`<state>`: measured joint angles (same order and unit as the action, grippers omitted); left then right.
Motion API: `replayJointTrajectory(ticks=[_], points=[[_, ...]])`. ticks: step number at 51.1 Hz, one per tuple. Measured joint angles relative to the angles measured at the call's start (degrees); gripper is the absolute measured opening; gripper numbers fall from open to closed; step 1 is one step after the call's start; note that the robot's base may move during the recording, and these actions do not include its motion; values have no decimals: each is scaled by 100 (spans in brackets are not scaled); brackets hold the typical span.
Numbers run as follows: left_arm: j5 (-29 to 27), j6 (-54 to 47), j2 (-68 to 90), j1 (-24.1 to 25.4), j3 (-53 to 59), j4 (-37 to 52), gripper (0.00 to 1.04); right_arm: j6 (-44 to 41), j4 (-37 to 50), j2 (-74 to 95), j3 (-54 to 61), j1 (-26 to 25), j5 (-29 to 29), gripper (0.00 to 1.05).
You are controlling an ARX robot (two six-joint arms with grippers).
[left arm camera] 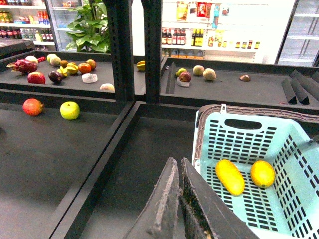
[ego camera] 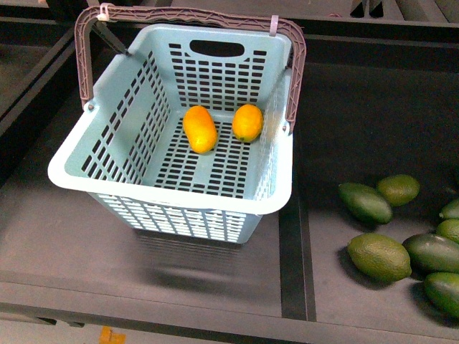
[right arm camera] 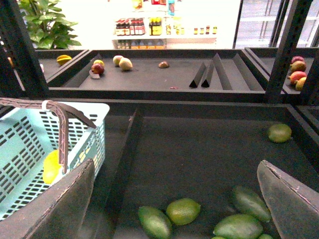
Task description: Pick lemon and mango into basket
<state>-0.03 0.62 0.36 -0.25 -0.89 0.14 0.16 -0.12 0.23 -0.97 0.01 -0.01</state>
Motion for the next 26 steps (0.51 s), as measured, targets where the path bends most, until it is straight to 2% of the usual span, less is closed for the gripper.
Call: replayJointTrajectory(ticks=[14, 26], points=[[0, 0, 0, 0, 0, -2, 6, 0, 2, 0, 0, 0, 0, 96], [2, 0, 0, 0, 0, -2, 70, 0, 2, 0, 0, 0, 0, 96]])
